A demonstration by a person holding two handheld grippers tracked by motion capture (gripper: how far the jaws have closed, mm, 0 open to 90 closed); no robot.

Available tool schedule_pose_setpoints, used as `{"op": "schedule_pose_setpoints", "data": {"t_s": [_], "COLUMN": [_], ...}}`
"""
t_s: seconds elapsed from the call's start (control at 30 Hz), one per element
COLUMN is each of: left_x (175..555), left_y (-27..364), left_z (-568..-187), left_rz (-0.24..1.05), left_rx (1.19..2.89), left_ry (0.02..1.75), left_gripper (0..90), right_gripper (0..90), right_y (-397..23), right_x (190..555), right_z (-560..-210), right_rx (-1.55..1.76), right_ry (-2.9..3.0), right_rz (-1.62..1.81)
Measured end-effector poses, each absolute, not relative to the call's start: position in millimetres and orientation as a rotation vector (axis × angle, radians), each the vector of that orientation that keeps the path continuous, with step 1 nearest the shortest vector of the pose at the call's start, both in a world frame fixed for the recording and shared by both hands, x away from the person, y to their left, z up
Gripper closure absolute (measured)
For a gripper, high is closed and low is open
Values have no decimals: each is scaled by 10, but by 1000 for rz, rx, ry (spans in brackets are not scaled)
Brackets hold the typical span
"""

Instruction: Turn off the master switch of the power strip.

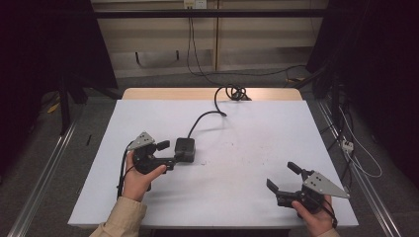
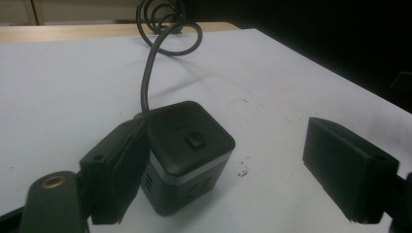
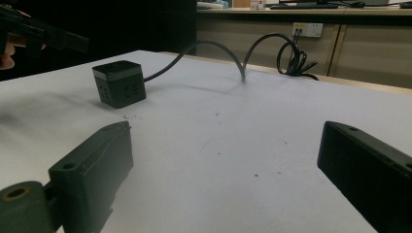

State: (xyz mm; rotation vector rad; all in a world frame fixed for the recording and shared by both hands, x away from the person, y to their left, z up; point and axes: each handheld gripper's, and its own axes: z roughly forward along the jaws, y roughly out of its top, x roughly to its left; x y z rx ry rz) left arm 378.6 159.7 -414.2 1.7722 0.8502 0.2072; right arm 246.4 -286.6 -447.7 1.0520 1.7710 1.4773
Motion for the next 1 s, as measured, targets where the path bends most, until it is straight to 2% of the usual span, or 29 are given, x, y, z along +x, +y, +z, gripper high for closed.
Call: {"op": "schedule_pose_setpoints", "data": {"t_s": [0.13,0.4,1.0], "left_x": [3752,3695,3583], "left_y": [1655,1781,1994], "left_z": [-4157,-4188,-4227], "left_rz": [199,206,234], "left_rx": [1779,1764,1770], "left_ry": [856,860,858], "left_gripper": [126,101,93], "right_gripper": [53,53,54], "right_y": [-2877,-2885,-2892], "right_x": [2464,2459,2457], "right_z": [-4477,-4473,-4473], "right_rx": [1053,1056,1056], "right_ry": [1768,1764,1766], "right_rz": [1475,1478,1475]}}
